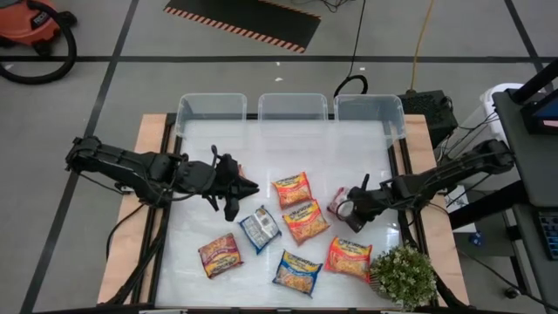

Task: Sort Maruchan noodles
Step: Put the middle red noodle pack into the left transparent bin

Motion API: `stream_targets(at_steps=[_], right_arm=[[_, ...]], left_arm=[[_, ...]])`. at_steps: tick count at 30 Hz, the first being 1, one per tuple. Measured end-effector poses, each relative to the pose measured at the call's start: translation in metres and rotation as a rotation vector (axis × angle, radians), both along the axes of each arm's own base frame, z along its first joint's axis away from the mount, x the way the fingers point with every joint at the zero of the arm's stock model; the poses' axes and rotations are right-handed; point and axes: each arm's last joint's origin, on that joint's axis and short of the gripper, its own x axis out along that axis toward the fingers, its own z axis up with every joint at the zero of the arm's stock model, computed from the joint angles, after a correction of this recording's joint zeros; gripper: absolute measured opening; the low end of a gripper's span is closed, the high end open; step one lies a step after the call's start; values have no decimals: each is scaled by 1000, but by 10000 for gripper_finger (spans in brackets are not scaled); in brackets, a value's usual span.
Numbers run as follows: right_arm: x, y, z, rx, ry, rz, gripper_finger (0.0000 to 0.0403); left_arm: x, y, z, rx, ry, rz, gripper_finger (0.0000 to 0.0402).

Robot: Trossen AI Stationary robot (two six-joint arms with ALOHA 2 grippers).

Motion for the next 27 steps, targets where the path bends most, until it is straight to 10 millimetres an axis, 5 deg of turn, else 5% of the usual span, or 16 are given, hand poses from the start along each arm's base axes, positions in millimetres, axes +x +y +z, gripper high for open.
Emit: stream_targets(at_steps=[8, 27], right_arm=[[23, 6, 27, 124, -214, -169, 1], [48, 6, 127, -62, -464, -263, 0]], left_arm=[[1, 8, 0, 129, 15, -33, 65], [5, 25, 2, 69, 3, -123, 65]])
